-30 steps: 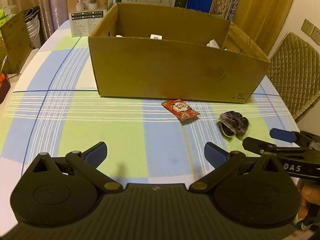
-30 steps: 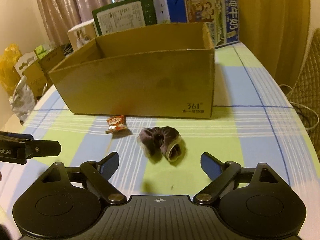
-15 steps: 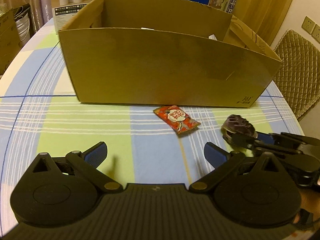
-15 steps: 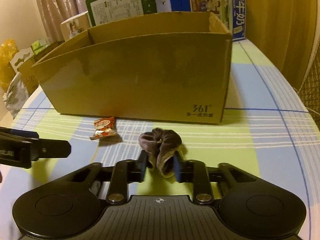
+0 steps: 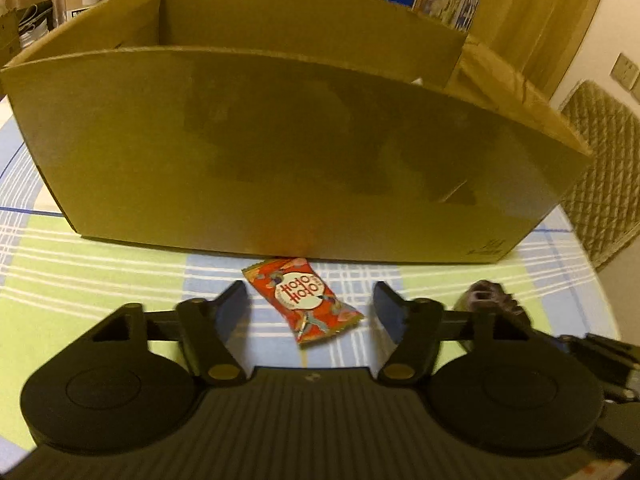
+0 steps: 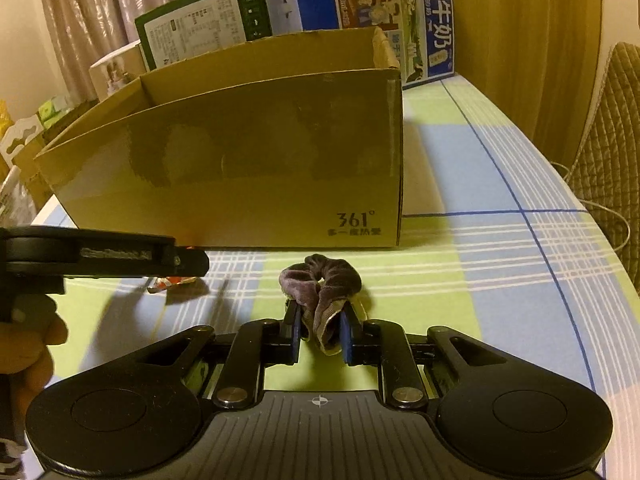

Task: Organize objects
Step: 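Grasp the red candy packet with the left tool while the right tool grasps the brown scrunchie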

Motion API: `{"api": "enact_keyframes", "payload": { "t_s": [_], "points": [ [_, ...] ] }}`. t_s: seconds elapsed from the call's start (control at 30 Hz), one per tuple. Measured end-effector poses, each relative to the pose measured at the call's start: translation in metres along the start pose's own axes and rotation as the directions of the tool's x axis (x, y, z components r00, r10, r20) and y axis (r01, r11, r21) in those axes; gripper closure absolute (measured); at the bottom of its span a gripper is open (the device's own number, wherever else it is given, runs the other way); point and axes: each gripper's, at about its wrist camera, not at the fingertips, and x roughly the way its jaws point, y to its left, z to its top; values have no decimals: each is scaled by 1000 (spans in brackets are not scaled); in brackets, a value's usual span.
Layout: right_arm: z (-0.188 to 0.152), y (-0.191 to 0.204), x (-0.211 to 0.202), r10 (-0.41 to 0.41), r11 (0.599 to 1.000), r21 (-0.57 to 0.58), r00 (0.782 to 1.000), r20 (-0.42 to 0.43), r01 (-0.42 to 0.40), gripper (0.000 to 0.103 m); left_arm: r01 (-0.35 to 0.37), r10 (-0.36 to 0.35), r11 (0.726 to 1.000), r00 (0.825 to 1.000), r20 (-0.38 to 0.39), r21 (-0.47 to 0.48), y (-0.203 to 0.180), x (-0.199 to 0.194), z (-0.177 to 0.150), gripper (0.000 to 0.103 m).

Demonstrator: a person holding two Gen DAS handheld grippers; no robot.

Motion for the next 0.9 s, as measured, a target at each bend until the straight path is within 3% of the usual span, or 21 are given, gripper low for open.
{"api": "enact_keyframes", "payload": {
  "t_s": [0.13,0.27,0.6,0.9],
  "points": [
    [1,0,0,6,1000,7,1000,-2,-6,87,-39,39,997,999,9,73,-2,0,-7,71],
    [0,2,-1,13,1000,8,1000,-7,-13,87,-49,50,993,999,-11,106,4,-11,-17,78],
    [-5,15,-5,41,999,-31,999,-8,-41,87,-43,47,990,998,-31,138,6,-36,-35,79],
    [-9,21,-35,65,997,-42,998,8,-65,87,-43,45,997,999,-24,72,5,-88,-54,79]
  ]
}}
